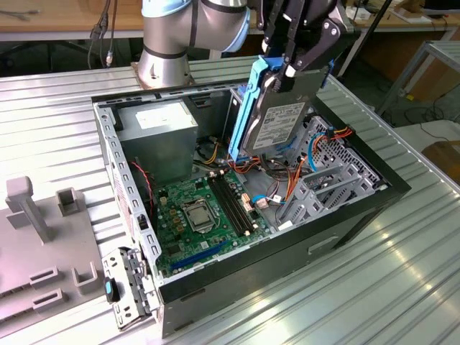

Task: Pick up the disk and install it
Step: 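Insert the disk into the insertion slot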

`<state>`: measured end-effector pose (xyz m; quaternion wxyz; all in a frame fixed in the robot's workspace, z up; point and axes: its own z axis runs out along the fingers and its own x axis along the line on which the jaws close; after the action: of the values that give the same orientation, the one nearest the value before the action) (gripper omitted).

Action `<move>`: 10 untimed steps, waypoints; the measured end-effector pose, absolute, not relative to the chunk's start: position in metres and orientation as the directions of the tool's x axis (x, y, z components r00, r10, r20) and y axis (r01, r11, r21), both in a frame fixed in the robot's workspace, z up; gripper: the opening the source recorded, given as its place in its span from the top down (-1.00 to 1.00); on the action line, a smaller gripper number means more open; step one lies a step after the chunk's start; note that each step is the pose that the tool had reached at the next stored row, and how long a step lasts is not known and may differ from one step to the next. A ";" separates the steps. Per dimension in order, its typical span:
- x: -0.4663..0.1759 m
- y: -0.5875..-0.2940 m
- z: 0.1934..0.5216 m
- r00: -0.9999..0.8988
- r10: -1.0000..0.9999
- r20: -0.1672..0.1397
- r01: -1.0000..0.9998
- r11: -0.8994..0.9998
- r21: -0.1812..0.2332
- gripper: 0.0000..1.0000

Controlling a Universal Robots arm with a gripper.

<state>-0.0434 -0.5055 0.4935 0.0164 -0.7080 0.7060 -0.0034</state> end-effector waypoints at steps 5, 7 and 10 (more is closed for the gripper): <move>-0.033 -0.516 0.492 0.003 -1.000 -0.018 -1.000 -0.003 -0.027 0.26; -0.030 -0.517 0.492 0.003 -1.000 -0.018 -1.000 -0.002 -0.027 0.26; -0.026 -0.517 0.490 0.001 -1.000 -0.018 -1.000 -0.001 -0.028 0.26</move>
<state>-0.0257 -0.5175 0.4899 0.0165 -0.7073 0.7067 -0.0035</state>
